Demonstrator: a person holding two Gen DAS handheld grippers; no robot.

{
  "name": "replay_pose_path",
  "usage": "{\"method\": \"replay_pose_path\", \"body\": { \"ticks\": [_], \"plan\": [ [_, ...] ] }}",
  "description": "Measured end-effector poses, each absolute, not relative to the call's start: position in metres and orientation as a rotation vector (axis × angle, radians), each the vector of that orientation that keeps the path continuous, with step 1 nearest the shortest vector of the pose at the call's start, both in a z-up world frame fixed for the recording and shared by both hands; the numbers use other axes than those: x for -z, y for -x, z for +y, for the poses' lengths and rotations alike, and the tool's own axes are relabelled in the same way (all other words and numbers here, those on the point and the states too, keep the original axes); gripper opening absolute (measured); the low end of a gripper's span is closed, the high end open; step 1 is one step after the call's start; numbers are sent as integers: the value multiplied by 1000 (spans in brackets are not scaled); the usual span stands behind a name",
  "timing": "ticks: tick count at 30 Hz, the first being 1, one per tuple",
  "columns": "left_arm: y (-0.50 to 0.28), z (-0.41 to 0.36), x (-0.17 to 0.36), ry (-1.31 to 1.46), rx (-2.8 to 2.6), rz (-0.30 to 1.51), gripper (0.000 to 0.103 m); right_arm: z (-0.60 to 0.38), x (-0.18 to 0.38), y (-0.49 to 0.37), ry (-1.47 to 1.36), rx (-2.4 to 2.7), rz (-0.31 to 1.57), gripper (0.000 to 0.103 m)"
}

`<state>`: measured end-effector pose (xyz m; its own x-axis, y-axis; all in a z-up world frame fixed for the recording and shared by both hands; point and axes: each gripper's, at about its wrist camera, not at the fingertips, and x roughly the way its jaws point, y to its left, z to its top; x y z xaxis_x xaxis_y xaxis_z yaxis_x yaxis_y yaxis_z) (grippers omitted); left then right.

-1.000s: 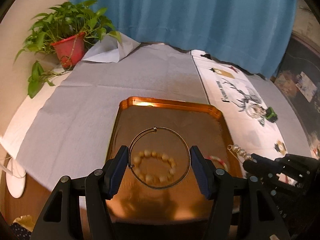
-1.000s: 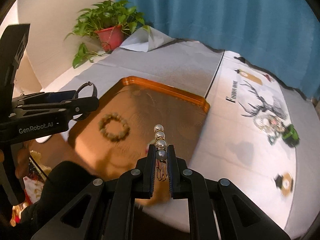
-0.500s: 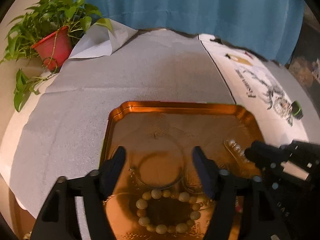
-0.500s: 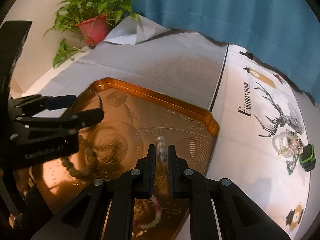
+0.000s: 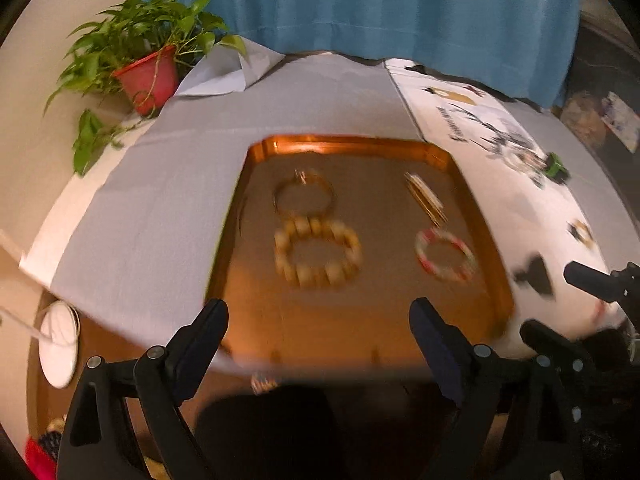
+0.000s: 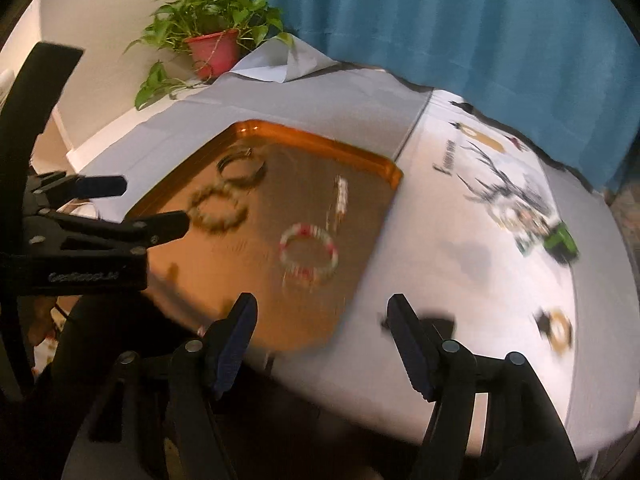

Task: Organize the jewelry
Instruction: 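Open both tools to release the pin and bangle into the tray, then withdraw both open tools from the tray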

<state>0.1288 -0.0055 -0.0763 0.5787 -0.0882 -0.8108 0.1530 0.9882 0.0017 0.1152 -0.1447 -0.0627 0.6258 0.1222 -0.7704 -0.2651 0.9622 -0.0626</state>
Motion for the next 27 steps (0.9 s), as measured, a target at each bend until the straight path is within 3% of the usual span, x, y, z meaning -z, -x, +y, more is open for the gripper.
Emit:
{"method": "replay_pose_path", "body": {
  "ticks": [10, 27],
  "plan": [
    [-21, -4, 40, -40, 141, 870, 90, -151, 26, -3, 171, -188, 760, 69],
    [35, -15, 7, -71, 146, 766, 92, -145, 3, 59, 191, -197, 679, 71]
  ]
}}
